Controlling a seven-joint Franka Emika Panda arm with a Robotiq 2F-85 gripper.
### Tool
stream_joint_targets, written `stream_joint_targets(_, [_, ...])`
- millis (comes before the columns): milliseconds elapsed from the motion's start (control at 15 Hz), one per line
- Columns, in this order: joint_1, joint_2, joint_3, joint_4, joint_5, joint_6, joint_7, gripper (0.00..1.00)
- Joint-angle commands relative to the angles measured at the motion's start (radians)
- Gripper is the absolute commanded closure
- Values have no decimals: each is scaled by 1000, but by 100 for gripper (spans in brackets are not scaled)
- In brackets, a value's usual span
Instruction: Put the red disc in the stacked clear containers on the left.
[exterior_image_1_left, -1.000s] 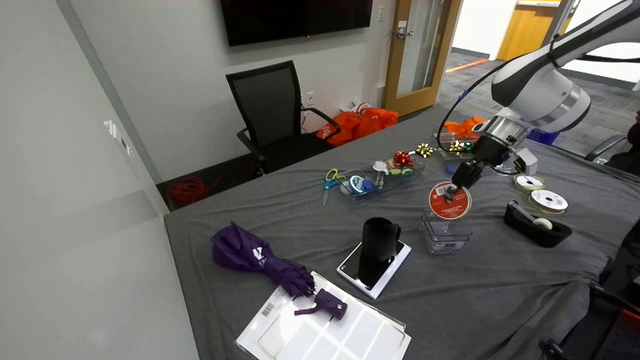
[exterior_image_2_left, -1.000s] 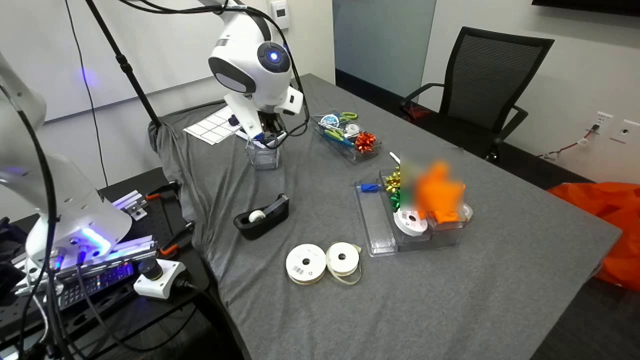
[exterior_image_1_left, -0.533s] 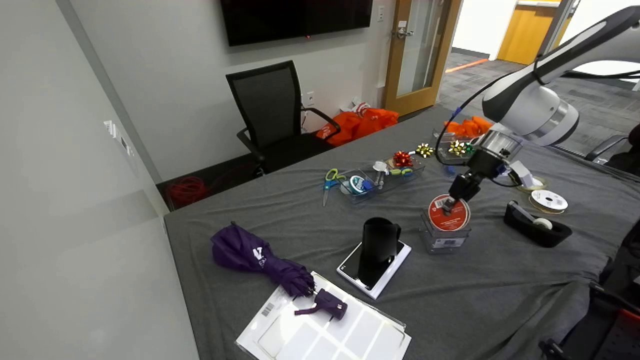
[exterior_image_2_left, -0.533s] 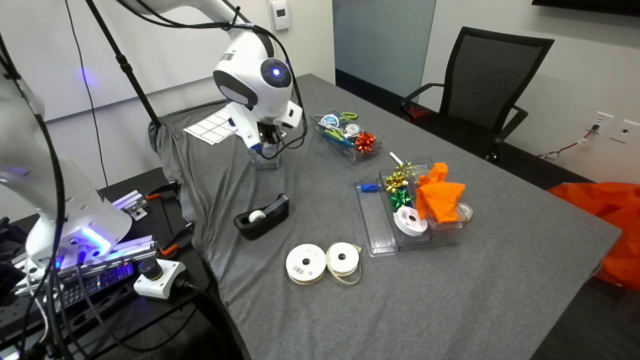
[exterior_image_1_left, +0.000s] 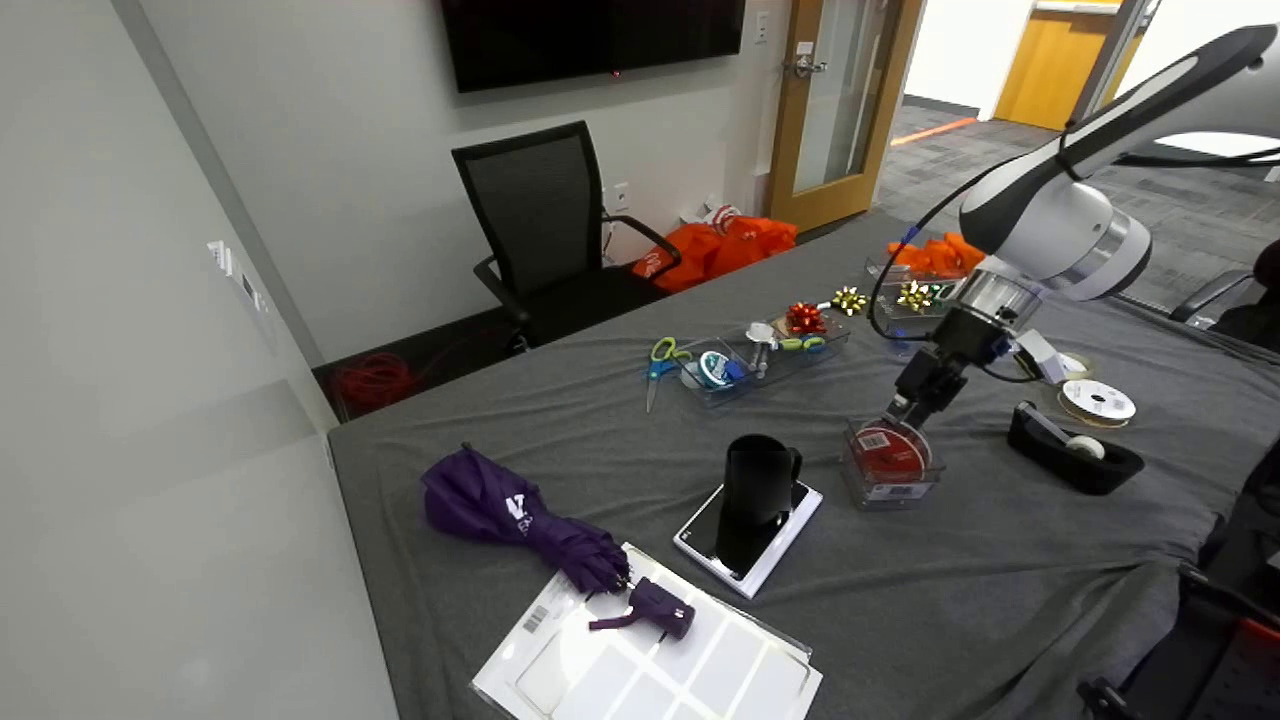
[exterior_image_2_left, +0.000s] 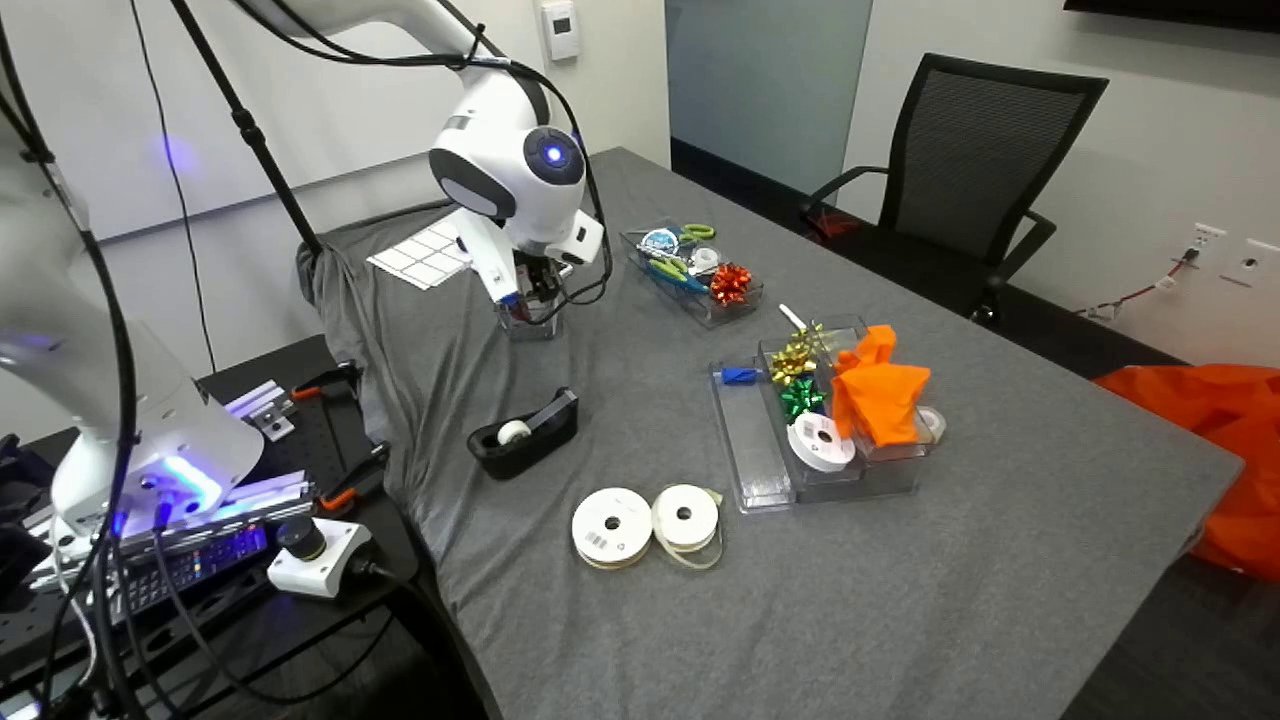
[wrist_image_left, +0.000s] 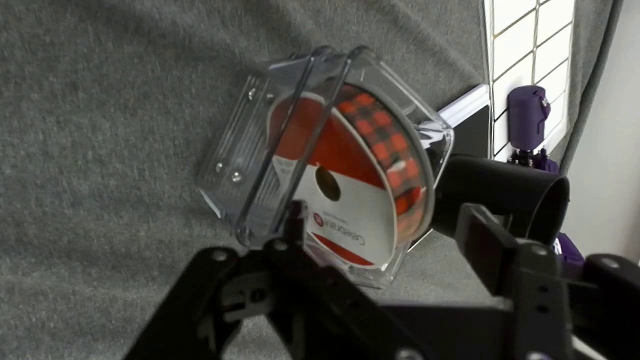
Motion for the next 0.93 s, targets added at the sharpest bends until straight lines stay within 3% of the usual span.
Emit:
stream_joint_targets(0, [11, -25, -10, -31, 10, 3, -32, 0])
stream_joint_targets(467, [13, -129, -6, -100, 24, -40, -124, 0])
stream_joint_targets(867, [40, -257, -26, -176, -7, -38, -106, 0])
